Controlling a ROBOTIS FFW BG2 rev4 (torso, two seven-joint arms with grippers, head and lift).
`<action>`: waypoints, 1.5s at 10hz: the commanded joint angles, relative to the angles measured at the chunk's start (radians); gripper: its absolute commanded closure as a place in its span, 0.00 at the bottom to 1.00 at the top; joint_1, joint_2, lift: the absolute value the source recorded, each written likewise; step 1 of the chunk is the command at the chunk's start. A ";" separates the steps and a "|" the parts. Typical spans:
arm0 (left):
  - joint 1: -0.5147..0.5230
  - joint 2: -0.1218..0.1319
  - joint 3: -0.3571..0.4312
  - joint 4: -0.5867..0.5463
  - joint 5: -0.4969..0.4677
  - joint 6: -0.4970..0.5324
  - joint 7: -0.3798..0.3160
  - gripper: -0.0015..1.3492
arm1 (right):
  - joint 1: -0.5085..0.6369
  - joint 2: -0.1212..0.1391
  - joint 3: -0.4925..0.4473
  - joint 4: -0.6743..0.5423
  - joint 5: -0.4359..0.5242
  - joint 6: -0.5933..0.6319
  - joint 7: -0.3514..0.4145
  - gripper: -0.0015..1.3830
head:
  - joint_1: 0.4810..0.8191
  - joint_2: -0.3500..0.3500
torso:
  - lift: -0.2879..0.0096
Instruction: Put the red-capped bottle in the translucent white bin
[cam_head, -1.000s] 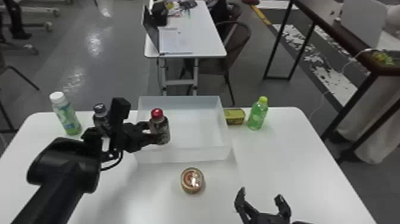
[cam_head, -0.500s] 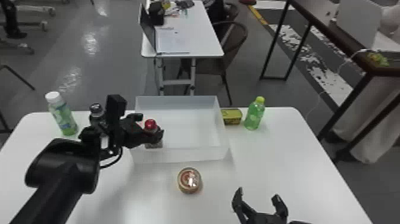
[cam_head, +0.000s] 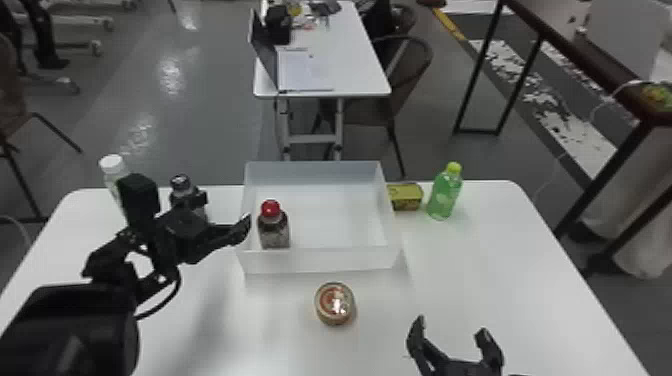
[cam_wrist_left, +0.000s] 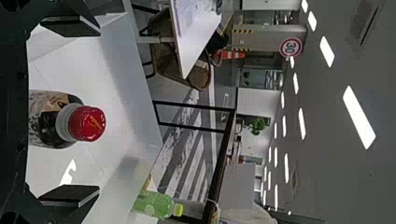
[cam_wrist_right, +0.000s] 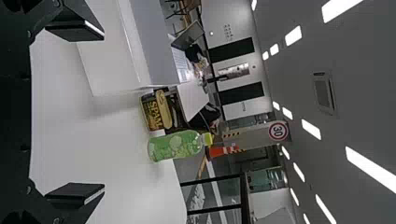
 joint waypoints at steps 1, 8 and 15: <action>0.111 0.001 0.047 -0.117 0.050 0.011 0.013 0.09 | -0.002 0.002 0.000 -0.001 0.005 0.000 0.000 0.11 | 0.63 0.45 | 0.85; 0.593 -0.068 0.123 -0.298 0.209 -0.360 0.245 0.09 | 0.043 0.008 -0.012 -0.028 0.003 -0.001 -0.008 0.11 | 0.63 0.62 | 0.85; 0.657 -0.054 0.108 -0.321 0.191 -0.348 0.263 0.09 | 0.074 0.007 -0.021 -0.050 0.014 0.000 -0.029 0.11 | 0.63 0.63 | 0.85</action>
